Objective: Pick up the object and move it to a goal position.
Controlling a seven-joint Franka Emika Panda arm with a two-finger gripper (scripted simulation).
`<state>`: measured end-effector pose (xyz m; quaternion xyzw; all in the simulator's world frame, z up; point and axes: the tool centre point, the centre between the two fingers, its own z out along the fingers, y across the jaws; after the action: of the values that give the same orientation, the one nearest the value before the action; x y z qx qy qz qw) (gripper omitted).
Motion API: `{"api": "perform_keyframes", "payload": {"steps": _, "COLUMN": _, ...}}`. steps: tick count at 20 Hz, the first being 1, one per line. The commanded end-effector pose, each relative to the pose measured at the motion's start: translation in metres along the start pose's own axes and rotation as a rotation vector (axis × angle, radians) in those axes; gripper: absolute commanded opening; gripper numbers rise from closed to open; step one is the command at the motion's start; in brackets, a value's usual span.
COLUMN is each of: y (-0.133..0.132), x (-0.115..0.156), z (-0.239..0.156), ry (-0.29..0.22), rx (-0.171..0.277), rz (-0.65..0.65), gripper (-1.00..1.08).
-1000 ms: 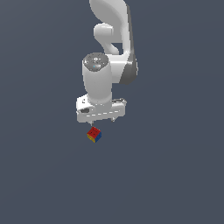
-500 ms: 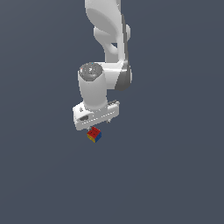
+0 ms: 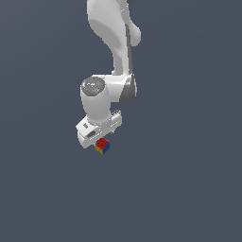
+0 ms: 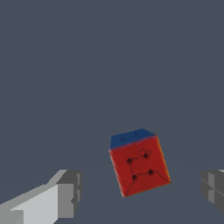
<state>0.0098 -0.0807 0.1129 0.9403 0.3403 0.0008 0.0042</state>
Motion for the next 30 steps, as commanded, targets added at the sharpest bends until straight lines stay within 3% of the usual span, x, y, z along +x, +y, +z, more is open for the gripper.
{"api": "perform_keyframes", "payload": {"steps": 1, "y": 0.003, "x": -0.003, "z": 0.007, "ry": 0.0, "rx": 0.002, "rz": -0.063, "gripper": 1.0}}
{"api": "perform_keyframes", "payload": {"steps": 13, "y": 0.01, "x": -0.013, "z": 0.027, "ry": 0.002, "rx": 0.007, "rz": -0.246, "gripper": 1.0}}
{"api": "perform_keyframes", "payload": {"steps": 23, "y": 0.011, "x": -0.014, "z": 0.033, "ry": 0.002, "rx": 0.008, "rz": -0.265, "gripper": 1.0}}
{"api": "perform_keyframes", "payload": {"steps": 30, "y": 0.01, "x": -0.015, "z": 0.065, "ry": 0.002, "rx": 0.008, "rz": -0.268, "gripper": 1.0}}
